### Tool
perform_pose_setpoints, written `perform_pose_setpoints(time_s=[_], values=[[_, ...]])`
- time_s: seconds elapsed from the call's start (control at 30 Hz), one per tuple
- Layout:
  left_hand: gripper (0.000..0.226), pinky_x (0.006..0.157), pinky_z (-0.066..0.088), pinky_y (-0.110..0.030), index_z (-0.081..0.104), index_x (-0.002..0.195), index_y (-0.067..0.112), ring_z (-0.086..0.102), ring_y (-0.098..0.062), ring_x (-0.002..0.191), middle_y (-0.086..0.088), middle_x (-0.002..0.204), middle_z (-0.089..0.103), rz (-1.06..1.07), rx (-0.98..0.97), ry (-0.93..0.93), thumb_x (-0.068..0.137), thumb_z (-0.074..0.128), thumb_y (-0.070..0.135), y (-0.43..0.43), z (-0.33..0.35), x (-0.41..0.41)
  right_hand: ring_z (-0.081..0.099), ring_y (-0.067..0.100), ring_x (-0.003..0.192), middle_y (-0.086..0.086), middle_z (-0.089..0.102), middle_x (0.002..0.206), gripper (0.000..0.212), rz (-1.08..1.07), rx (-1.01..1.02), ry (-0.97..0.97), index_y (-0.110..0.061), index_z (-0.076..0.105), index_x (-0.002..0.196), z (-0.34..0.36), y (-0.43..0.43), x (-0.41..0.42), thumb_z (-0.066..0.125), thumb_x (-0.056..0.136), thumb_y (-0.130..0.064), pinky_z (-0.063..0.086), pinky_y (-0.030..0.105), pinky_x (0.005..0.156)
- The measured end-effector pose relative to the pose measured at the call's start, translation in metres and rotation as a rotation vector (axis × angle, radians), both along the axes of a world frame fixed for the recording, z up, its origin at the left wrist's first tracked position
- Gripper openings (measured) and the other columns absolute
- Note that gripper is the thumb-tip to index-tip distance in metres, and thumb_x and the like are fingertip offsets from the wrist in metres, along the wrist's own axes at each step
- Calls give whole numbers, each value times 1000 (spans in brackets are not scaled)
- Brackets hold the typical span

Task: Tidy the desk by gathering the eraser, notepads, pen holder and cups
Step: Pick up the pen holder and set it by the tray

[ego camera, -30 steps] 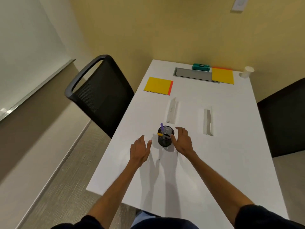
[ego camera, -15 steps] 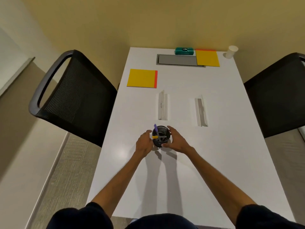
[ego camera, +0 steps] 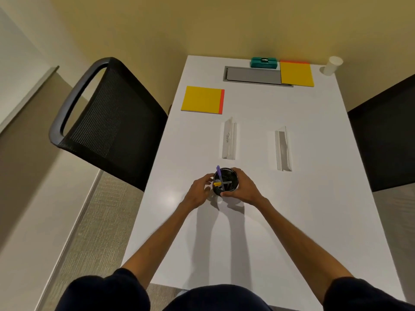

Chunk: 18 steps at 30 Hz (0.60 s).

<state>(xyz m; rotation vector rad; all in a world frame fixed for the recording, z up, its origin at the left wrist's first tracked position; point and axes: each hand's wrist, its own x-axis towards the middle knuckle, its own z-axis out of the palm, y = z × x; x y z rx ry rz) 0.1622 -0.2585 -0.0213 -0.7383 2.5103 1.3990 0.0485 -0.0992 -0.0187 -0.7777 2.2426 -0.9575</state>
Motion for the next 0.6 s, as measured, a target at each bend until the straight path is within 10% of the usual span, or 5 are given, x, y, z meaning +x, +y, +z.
perform_pose_setpoints(time_s=[0.6], values=[[86, 90, 57, -24, 46, 136, 26, 60, -13, 114, 10, 124, 59, 491, -67, 348, 64, 92, 22, 13, 39, 99, 62, 25, 116, 8, 62, 131, 80, 313, -130, -116, -12, 47, 138, 48, -58, 54, 88, 72, -33, 55, 38, 102]])
